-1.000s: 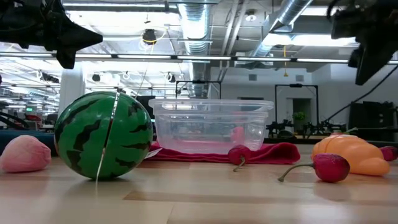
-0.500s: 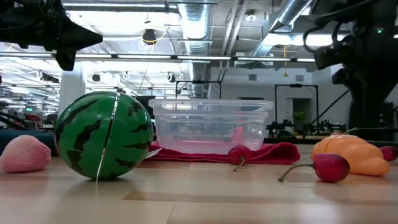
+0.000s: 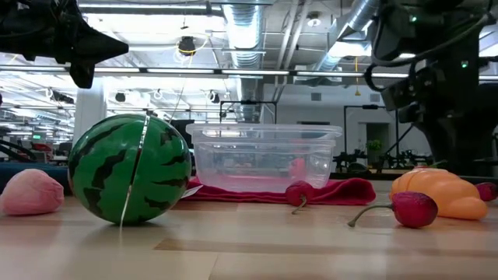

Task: Pick and placing Produce into tupperware
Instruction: Put the strawberry in the transparent bin

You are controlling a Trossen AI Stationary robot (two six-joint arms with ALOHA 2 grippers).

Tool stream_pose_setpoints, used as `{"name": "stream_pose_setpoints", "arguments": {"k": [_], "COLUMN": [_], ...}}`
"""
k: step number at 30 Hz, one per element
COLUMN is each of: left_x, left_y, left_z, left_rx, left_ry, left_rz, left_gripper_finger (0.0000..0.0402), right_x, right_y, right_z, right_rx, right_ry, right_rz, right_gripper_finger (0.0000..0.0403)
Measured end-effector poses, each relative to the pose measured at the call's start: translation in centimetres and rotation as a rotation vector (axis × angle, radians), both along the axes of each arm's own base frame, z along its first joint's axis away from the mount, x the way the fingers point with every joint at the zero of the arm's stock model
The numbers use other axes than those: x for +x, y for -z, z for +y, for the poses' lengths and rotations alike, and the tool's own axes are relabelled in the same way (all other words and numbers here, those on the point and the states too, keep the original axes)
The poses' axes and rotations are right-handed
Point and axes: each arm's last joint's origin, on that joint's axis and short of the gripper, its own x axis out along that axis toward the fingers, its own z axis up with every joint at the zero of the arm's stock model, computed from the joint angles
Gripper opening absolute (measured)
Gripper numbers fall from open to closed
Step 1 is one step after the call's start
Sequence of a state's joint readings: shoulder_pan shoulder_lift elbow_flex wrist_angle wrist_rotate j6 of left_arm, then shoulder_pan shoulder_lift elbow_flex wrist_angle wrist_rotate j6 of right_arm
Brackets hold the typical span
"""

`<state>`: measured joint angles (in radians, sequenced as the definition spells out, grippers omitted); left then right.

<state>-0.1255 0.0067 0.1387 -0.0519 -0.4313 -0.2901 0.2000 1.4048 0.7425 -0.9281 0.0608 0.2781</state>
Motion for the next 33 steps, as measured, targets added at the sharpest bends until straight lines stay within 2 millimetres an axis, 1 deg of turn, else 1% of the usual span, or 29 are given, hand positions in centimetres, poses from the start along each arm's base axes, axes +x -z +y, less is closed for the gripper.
{"name": "stream_pose_setpoints", "arguments": {"k": [4,16,19,25,33], "left_x": [0.0,0.0,0.0,0.0,0.0], "left_y": [0.0,0.0,0.0,0.0,0.0], "left_z": [0.0,0.1,0.1,0.1,0.1], "left_rx": [0.004,0.006,0.006,0.006,-0.002], "left_ry": [-0.005,-0.03,-0.03,-0.03,-0.029], "left_rz": [0.0,0.003,0.003,0.003,0.002], "left_gripper_finger": [0.0,0.0,0.0,0.0,0.0], "right_x": [0.1,0.0,0.2,1.3,1.2], "right_y": [0.3,0.3,0.0,-1.4,-1.2], "right_z": [0.0,0.0,0.0,0.3,-0.3], "right_rx": [-0.003,-0.003,-0.003,0.007,-0.016], "right_ry": [-0.018,-0.039,-0.043,-0.048,-0.029], "right_rz": [0.019,0.023,0.023,-0.036,-0.001], "right_gripper_finger": [0.0161,0.0122,0.0118,0.0118,0.0111]}}
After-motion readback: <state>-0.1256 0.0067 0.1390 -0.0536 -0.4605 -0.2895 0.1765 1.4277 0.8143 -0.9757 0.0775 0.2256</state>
